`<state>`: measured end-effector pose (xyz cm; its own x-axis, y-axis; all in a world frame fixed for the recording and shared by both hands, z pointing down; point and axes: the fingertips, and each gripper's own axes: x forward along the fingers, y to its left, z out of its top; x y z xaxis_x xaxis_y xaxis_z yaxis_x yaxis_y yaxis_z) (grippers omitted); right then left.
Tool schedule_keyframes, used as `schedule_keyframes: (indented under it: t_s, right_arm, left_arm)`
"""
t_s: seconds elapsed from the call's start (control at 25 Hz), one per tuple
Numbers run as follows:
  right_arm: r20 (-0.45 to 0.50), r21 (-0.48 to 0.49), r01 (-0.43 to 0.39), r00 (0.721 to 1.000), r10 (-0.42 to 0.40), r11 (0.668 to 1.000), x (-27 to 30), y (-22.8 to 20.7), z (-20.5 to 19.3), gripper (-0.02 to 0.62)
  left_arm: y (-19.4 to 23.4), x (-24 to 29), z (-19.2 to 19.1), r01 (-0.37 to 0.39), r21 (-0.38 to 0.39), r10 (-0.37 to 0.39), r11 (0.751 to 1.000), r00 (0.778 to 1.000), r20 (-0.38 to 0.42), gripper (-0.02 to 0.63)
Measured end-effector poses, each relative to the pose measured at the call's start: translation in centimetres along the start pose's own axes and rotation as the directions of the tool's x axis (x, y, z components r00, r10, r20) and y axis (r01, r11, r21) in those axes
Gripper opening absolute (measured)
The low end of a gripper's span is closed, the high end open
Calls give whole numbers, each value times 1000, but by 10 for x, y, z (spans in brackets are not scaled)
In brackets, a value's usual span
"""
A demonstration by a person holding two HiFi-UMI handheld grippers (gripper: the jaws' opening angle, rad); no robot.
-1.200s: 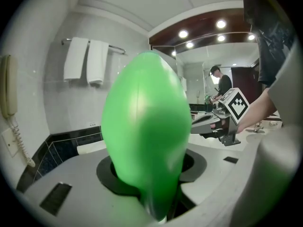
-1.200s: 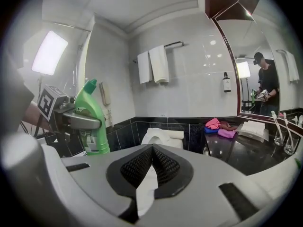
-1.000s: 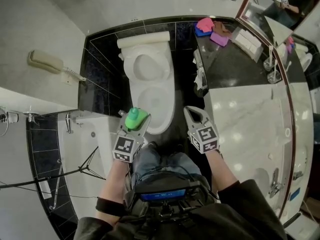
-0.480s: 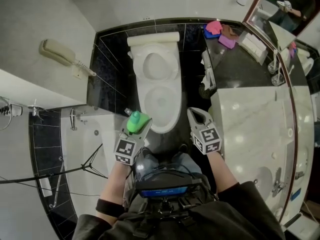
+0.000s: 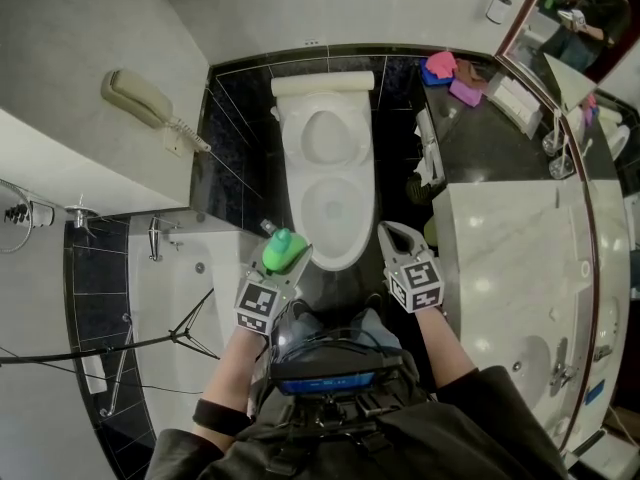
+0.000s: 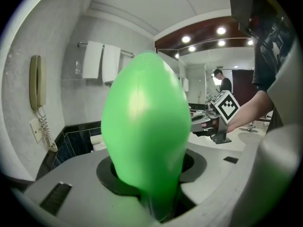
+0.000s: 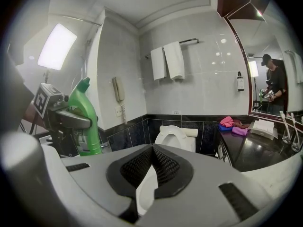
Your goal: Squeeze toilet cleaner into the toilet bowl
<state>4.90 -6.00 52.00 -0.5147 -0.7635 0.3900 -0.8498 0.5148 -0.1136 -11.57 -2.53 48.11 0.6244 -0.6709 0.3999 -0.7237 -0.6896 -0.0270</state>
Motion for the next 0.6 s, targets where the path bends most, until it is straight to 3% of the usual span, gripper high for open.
schedule_keyframes:
  t_s: [0.44,0.6]
  right_arm:
    - [10,-6,-35,999,35,999,11,16,8,3]
    - [57,-1,-121,991,121,993,14,34,25,34]
  left_arm:
    - [12,-10,-3,7,0,-7,1000,1000,2,188]
    - [13,-10,-1,21,-1,-21,1000,1000,10,189]
